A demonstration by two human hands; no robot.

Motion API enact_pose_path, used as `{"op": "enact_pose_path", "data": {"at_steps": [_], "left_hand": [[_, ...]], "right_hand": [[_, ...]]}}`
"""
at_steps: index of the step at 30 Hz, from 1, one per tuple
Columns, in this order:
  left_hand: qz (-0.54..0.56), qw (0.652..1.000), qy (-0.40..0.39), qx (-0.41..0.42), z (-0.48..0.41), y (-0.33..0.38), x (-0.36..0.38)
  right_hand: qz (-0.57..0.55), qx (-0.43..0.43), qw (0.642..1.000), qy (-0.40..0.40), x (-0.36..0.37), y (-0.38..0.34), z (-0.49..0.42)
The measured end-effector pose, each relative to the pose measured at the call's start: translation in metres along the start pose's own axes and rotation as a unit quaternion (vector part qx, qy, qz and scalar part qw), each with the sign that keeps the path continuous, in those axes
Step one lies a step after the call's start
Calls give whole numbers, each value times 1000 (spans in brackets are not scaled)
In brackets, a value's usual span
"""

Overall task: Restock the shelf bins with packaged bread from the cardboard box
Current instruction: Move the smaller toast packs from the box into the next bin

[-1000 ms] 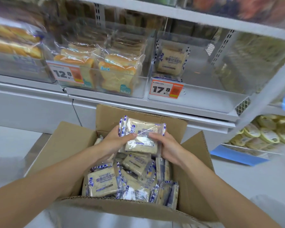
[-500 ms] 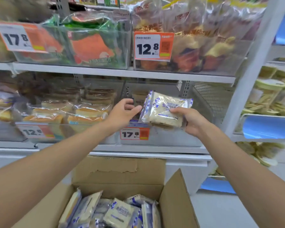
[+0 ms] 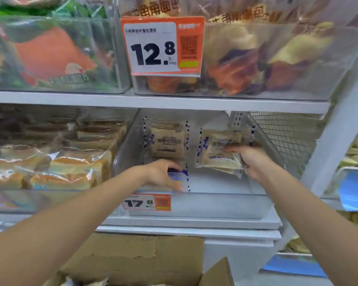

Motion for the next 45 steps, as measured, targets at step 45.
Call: {"op": "enact_pose_path", "data": {"at_steps": [45], "left_hand": [[22,944,329,-10,130,-35,-103]], "right_hand": [[330,-73,941,-28,150,6,2]]}}
Point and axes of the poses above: each hand's wrist, its own z-axis away from the middle knuckle, its own x-axis out of the palm, y = z × x, the point moved 10 cm from there along -z, towards the middle knuckle, and after that the axes turned 7 degrees about x, right-handed, at the moved point
